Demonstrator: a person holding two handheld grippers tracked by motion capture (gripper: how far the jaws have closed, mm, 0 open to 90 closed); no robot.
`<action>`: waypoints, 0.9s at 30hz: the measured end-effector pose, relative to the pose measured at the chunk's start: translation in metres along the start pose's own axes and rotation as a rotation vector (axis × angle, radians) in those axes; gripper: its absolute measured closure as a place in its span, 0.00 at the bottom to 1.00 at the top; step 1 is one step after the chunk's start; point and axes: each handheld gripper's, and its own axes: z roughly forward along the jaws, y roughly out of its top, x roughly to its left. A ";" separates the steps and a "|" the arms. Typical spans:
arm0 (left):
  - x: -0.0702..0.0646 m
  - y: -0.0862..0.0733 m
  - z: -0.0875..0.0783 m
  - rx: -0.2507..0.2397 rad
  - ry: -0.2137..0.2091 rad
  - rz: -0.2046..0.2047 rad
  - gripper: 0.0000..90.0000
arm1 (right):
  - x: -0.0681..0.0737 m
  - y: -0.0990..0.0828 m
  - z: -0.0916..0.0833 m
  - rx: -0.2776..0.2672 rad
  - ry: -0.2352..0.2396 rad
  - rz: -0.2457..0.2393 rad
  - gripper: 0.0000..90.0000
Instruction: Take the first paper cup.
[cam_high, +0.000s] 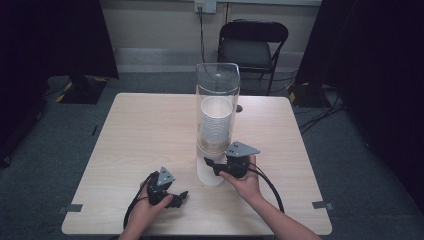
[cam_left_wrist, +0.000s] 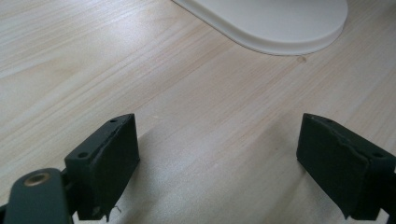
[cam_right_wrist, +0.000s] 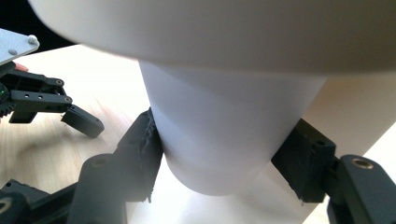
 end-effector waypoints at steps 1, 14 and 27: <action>0.000 0.000 0.000 0.001 0.001 0.003 0.14 | 0.000 0.000 0.000 0.001 -0.004 -0.006 0.41; 0.000 0.000 0.000 -0.002 0.000 -0.001 0.14 | 0.001 -0.010 0.006 0.060 -0.007 -0.040 0.42; 0.000 0.000 0.000 -0.002 0.000 0.000 0.14 | -0.003 -0.017 0.006 0.080 0.018 -0.013 0.44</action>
